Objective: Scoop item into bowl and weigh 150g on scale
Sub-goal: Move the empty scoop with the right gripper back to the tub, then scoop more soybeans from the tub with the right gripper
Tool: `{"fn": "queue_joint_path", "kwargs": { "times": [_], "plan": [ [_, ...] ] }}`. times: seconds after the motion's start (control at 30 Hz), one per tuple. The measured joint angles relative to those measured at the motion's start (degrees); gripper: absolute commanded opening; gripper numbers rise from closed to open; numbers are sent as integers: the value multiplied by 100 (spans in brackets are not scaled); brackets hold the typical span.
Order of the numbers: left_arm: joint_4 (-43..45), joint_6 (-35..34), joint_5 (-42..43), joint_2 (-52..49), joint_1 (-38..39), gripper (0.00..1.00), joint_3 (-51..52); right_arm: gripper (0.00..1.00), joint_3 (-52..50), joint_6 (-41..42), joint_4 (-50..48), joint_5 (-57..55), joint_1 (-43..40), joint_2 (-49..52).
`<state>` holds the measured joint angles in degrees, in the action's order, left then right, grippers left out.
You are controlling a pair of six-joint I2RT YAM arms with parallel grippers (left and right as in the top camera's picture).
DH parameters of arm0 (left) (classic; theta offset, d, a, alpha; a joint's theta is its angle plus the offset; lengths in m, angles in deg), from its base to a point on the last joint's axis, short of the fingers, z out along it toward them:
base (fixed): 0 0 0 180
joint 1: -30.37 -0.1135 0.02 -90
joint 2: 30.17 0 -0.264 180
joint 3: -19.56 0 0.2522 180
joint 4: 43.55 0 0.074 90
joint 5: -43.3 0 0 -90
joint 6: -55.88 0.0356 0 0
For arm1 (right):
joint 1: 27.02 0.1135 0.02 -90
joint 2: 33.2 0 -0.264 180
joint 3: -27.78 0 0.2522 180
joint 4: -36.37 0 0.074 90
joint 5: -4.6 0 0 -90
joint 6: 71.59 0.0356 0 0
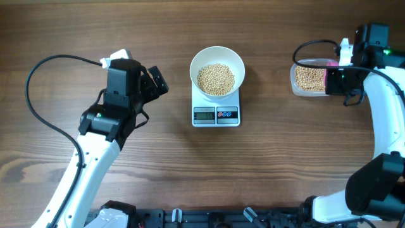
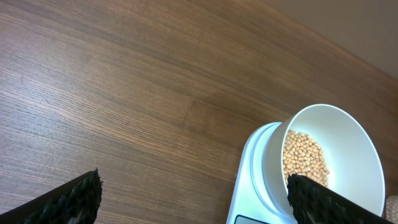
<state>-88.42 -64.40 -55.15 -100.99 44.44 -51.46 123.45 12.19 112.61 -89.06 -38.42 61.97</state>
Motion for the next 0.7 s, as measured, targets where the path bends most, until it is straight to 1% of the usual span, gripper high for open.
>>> {"fn": "queue_joint_path", "kwargs": {
  "times": [0.27,0.7],
  "plan": [
    [-2,-2,0,0,0,100,0,5,-59,35,-155,-199,0,0],
    [0,-2,0,0,0,100,0,4,-120,103,-118,-39,0,98]
  ]
}}
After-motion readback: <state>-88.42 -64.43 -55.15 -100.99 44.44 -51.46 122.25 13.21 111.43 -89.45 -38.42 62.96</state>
